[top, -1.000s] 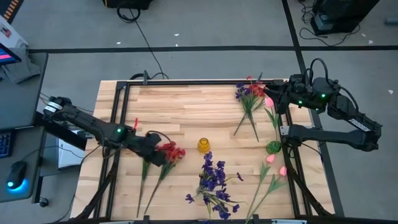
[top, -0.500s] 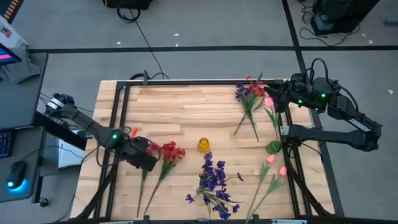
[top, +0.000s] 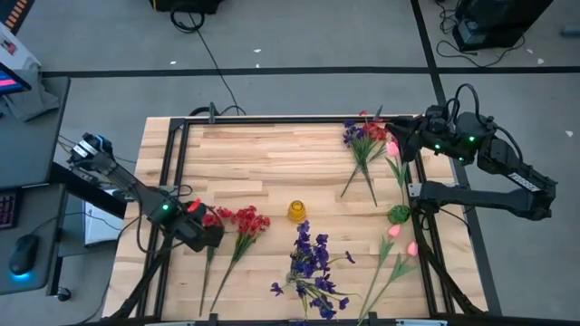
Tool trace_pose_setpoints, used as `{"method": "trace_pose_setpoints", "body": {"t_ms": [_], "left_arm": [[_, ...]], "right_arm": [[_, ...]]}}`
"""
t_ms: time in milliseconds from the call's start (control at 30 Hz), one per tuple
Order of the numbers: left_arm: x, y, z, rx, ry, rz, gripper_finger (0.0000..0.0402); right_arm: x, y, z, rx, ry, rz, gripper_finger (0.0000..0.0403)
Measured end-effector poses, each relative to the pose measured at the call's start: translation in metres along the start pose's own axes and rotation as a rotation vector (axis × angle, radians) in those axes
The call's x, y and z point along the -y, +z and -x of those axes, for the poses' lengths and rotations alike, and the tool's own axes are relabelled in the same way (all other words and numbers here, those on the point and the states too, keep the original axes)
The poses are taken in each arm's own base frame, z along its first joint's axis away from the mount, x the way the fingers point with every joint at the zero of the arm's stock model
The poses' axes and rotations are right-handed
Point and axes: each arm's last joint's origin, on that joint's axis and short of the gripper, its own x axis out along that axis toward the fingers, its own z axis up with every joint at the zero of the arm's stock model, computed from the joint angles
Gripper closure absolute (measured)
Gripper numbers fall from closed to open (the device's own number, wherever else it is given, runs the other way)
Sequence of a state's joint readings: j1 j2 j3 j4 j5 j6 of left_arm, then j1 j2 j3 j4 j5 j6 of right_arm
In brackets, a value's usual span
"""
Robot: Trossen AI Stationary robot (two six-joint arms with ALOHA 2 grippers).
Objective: Sort flowers into vase by color
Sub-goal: Put the left red flower into the yellow vase
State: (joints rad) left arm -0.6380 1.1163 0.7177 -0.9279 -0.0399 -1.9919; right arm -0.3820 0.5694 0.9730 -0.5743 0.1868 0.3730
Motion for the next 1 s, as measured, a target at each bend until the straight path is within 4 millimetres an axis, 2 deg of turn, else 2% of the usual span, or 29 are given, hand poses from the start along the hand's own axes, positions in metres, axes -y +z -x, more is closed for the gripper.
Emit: {"method": "trace_pose_setpoints", "body": {"t_ms": [133,300,400,567,733,867,1000], "left_arm": [[0.006,-0.003,-0.010,-0.004,-0.024,0.001,0.0163],[0.011,-0.006,-0.034,-0.034,-0.085,0.004,0.0163],[0.006,-0.006,-0.043,-0.046,-0.024,0.004,0.0163],[-0.002,-0.003,-0.048,-0.042,0.035,0.004,0.0163],[-0.003,-0.003,-0.054,-0.053,0.010,0.004,0.0165],[-0.004,-0.002,-0.057,-0.063,-0.012,0.011,0.0188],[-0.006,-0.001,-0.061,-0.063,-0.010,0.025,0.0234]], "right_arm": [[0.000,0.000,0.000,0.004,-0.005,0.002,0.0232],[0.000,0.000,0.000,0.003,-0.002,-0.001,0.0232],[0.000,0.000,0.000,0.004,-0.002,-0.001,0.0232],[0.000,0.000,0.000,0.005,-0.001,-0.001,0.0232],[0.000,0.000,0.000,0.005,-0.001,0.003,0.0232],[0.000,0.000,0.000,0.004,-0.001,0.008,0.0232],[0.000,0.000,0.000,0.005,-0.001,0.011,0.0232]]}}
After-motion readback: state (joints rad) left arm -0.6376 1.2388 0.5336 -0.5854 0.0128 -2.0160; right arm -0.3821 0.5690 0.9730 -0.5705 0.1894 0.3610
